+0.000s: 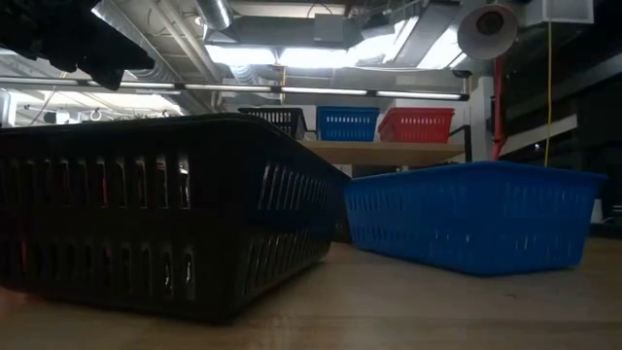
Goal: Stack baskets on shelf by color
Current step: Stack the blue basket on top of the stacked blue basket on the shelf
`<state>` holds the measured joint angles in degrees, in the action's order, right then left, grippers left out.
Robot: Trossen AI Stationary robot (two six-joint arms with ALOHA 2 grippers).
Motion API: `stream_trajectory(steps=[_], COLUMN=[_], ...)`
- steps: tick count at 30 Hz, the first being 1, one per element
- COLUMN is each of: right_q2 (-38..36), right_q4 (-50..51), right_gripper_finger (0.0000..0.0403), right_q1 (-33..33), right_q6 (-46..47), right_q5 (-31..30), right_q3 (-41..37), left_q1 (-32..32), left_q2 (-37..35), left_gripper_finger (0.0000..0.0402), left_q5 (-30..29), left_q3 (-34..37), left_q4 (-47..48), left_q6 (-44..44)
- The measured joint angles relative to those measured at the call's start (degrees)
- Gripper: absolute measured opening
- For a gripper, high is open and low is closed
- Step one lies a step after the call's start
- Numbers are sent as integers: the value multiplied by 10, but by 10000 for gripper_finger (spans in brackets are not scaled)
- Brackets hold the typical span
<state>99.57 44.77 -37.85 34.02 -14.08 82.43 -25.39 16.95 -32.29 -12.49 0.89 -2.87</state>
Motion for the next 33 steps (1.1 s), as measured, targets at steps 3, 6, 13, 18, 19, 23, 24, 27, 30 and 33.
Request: stream_trajectory(steps=[3,6,13,18,19,23,24,27,30,33], right_q2=[1,3,35,78,87,108,110,115,116,116], right_q4=[1,3,15,27,28,29,30,39,52,66], right_gripper_finger=[105,105,105,105,105,105,105,105,105,105], right_q1=[-29,-41,-35,-32,-31,-26,-25,-24,-23,-23], right_q6=[-16,-44,-72,-105,-106,-106,-106,-106,-105,-104], right_q5=[-52,-87,-72,-72,-72,-74,-78,-87,-88,-88], right_q3=[0,0,-8,-14,-14,-14,-14,-14,-14,-14], left_q1=[0,0,0,0,0,0,0,0,0,0], left_q2=[0,0,0,0,0,0,0,0,0,0], left_gripper_finger=[84,84,84,84,84,84,84,84,84,84], left_q5=[0,0,0,0,0,0,0,0,0,0], left_q3=[0,0,0,0,0,0,0,0,0,0], left_q4=[0,0,0,-1,-1,-1,-1,-1,0,-1], left_q6=[3,3,3,4,4,4,4,4,4,4])
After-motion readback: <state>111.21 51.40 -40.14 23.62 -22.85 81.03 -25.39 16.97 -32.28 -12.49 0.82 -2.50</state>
